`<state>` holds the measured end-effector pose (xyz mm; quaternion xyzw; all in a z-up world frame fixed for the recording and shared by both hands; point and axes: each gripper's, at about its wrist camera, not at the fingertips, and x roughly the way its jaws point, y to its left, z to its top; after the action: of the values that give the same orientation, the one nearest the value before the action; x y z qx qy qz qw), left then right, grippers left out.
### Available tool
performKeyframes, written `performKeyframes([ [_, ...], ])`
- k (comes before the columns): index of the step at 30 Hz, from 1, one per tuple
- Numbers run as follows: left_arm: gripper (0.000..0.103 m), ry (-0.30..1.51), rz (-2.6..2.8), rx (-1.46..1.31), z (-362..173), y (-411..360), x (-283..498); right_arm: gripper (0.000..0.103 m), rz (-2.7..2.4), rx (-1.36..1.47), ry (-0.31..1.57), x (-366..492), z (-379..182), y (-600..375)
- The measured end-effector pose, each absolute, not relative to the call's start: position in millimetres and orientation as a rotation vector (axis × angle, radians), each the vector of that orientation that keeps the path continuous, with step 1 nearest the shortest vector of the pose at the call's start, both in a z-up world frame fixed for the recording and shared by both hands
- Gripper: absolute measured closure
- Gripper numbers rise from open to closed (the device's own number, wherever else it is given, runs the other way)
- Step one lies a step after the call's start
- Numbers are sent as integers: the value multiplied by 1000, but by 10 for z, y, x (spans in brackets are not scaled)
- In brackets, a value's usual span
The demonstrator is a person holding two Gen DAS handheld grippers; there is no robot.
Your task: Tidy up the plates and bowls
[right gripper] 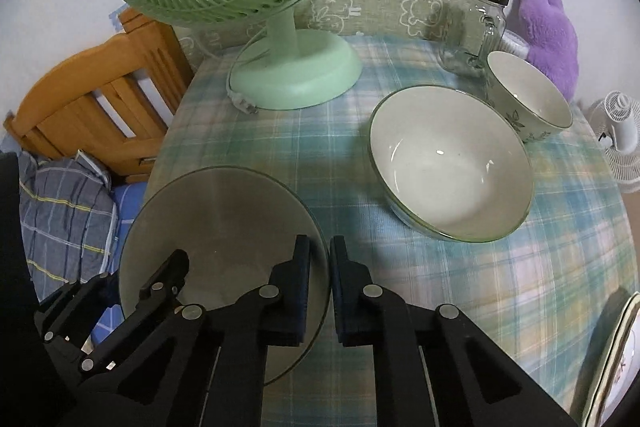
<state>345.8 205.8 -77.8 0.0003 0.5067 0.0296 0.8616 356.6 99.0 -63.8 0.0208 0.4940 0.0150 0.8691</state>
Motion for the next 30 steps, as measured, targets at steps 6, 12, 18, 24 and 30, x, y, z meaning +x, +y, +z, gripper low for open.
performKeyframes([
  [6, 85, 1071, 57, 5, -717, 1979, 3358, 90, 29, 33, 1033, 3517, -595, 946],
  [12, 85, 1092, 45, 4, -695, 1811, 3181, 90, 21, 31, 1049, 3331, -546, 795],
  [18, 85, 1098, 22, 16, -635, 1533, 2937, 90, 0, 46, 1063, 3049, -496, 539],
  [24, 85, 1104, -1, 12, -582, 1183, 2665, 90, -28, 52, 1070, 2738, -426, 187],
  [30, 85, 1105, -22, 17, -549, 844, 2402, 90, -54, 66, 1087, 2439, -373, -190],
])
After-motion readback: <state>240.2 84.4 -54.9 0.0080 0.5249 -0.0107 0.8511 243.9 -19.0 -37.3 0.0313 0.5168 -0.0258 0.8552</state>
